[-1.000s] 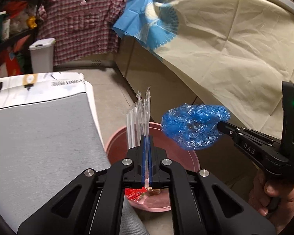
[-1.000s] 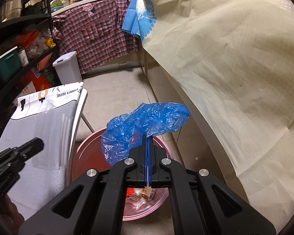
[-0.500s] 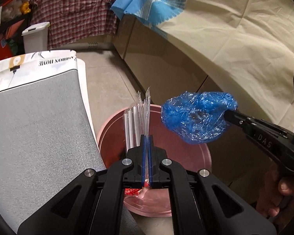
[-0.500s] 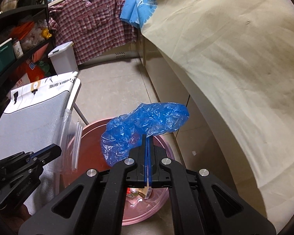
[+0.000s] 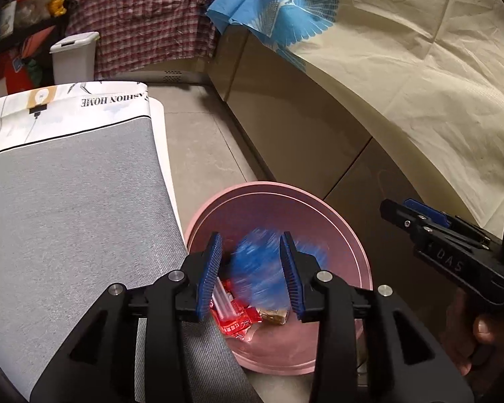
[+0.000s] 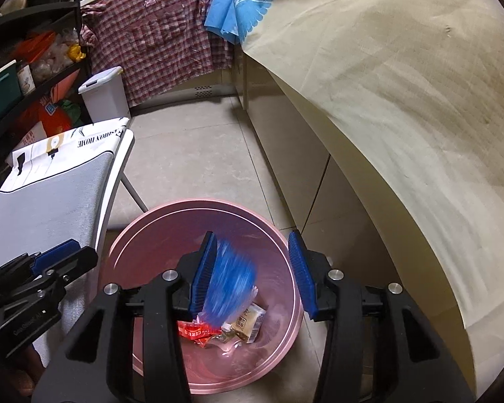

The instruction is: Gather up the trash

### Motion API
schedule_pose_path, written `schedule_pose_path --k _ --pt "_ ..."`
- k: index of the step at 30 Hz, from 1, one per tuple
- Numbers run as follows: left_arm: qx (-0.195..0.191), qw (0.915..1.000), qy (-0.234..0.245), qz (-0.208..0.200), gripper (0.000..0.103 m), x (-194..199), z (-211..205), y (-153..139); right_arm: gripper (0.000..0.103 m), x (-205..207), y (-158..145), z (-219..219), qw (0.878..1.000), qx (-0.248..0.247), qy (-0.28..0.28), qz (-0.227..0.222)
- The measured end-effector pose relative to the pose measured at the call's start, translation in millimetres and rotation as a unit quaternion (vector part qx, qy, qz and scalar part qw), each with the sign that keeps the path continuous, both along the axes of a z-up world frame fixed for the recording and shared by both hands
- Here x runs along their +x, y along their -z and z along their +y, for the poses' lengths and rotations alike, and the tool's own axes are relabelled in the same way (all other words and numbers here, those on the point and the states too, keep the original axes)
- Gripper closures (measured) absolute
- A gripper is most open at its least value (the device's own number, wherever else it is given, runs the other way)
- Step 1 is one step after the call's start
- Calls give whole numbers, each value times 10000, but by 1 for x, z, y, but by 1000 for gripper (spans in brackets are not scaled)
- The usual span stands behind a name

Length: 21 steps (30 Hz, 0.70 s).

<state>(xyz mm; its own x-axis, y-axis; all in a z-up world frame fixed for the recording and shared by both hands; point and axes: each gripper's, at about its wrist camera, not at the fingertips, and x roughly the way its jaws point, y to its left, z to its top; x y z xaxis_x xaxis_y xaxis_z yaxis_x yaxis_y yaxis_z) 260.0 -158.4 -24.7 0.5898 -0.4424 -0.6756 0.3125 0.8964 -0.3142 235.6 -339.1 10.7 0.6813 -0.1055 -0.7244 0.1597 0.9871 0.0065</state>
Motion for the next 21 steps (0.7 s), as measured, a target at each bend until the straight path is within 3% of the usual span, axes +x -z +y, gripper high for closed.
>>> schedule_pose_path --k 4,11,17,21 --pt "45 9999 -70 -89 61 -13 6 -11 57 -13 -10 -2 9997 95 87 -219" --pt "303 9978 -464 -370 34 -50 32 -40 37 -46 -35 9 9974 123 -44 -702" --pt "442 9948 -770 -491 32 -90 60 -54 14 -100 -61 21 9925 173 -109 -1207" --pt "412 9942 -846 -523 32 -115 74 -59 7 -141 -70 35 9894 140 -126 -1443"
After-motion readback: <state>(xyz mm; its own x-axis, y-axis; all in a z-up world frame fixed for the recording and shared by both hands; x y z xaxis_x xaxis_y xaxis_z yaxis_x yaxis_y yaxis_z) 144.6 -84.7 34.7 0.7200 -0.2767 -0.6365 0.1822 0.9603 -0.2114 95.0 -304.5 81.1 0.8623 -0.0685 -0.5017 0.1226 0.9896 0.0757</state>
